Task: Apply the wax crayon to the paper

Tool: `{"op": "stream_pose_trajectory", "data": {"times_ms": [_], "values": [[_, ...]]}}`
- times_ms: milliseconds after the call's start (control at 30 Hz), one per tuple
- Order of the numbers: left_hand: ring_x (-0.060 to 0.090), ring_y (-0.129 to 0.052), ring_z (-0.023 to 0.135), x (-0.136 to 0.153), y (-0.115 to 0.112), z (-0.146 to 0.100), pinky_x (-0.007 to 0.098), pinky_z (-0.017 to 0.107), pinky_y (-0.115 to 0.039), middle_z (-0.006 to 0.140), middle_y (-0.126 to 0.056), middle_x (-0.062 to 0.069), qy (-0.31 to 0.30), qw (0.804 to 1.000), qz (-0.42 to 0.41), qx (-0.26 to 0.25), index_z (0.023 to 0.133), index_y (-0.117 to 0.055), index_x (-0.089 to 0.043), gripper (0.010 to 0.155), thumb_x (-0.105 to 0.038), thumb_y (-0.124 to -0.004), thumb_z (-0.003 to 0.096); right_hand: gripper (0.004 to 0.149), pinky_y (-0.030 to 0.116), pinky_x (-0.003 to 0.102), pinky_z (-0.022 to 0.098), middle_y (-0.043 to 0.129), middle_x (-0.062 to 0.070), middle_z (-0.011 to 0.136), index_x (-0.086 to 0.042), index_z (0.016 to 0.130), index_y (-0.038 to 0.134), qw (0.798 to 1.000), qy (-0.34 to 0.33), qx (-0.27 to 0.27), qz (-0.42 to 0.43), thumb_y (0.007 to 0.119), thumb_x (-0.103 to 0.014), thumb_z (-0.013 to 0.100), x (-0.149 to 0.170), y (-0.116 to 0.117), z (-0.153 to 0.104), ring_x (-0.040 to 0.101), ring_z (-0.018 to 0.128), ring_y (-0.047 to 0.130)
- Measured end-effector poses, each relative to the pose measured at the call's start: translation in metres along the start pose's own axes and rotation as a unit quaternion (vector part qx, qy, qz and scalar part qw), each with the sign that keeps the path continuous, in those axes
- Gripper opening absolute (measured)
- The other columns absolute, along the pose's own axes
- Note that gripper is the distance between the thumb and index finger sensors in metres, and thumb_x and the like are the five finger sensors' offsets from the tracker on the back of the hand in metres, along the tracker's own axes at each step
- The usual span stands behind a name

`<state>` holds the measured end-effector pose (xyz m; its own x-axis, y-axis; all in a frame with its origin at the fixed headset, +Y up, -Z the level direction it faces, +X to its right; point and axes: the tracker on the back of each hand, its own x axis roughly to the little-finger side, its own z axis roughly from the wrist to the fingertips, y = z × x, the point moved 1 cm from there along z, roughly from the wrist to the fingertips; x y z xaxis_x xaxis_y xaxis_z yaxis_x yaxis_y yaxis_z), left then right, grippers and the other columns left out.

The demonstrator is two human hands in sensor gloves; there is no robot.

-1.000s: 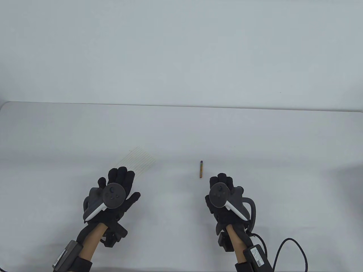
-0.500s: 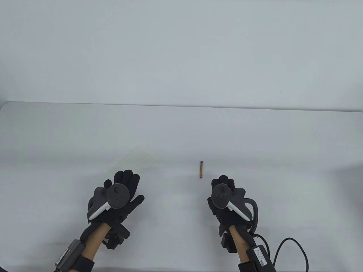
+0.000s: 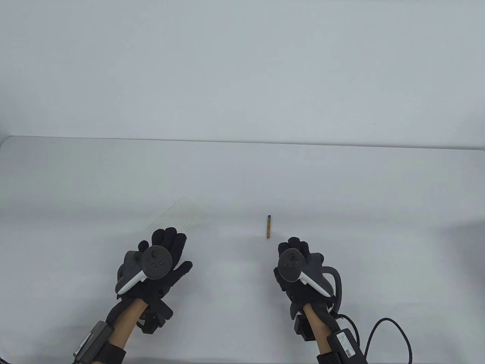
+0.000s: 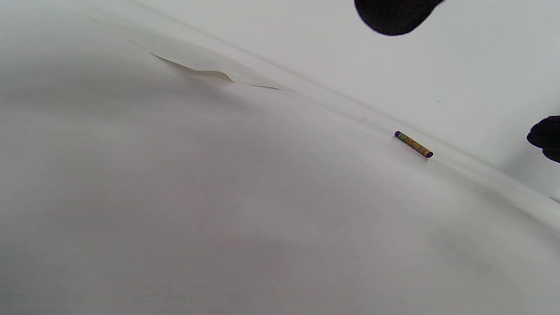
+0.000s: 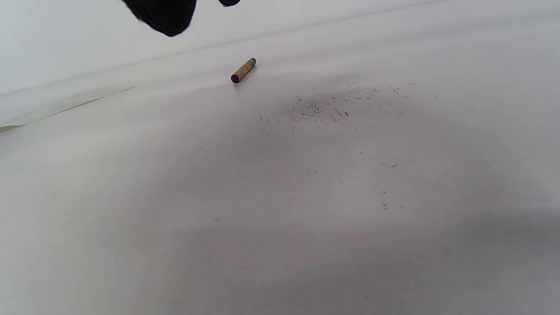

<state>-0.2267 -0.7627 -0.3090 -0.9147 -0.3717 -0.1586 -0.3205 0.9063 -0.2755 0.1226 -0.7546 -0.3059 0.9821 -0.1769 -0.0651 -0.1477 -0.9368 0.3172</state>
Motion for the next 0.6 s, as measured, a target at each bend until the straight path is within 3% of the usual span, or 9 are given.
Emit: {"op": "stream_pose_trajectory", "data": {"times_ms": [367, 600], "values": [[0.029, 0.009, 0.112, -0.008, 0.029, -0.004, 0.059, 0.073, 0.005, 0.124, 0.004, -0.003, -0.006, 0.999, -0.012, -0.033, 0.119, -0.01, -0.033, 0.076, -0.057, -0.052, 0.0605, 0.068, 0.022, 0.065, 0.072, 0.005, 0.008, 0.115, -0.019, 0.111, 0.021, 1.0, -0.002, 0.001, 0.011, 0.06, -0.04, 0.059, 0.002, 0.0, 0.002, 0.033, 0.106, 0.015], [0.032, 0.013, 0.111, -0.022, 0.087, -0.005, 0.059, 0.072, 0.007, 0.122, 0.01, -0.004, -0.006, 0.994, -0.068, -0.084, 0.119, -0.008, -0.034, 0.076, -0.057, -0.051, 0.0605, 0.068, 0.022, 0.065, 0.072, 0.005, 0.008, 0.115, -0.019, 0.111, 0.021, 1.0, -0.007, 0.004, 0.02, 0.059, -0.04, 0.059, 0.002, -0.002, 0.002, 0.033, 0.106, 0.015]]}}
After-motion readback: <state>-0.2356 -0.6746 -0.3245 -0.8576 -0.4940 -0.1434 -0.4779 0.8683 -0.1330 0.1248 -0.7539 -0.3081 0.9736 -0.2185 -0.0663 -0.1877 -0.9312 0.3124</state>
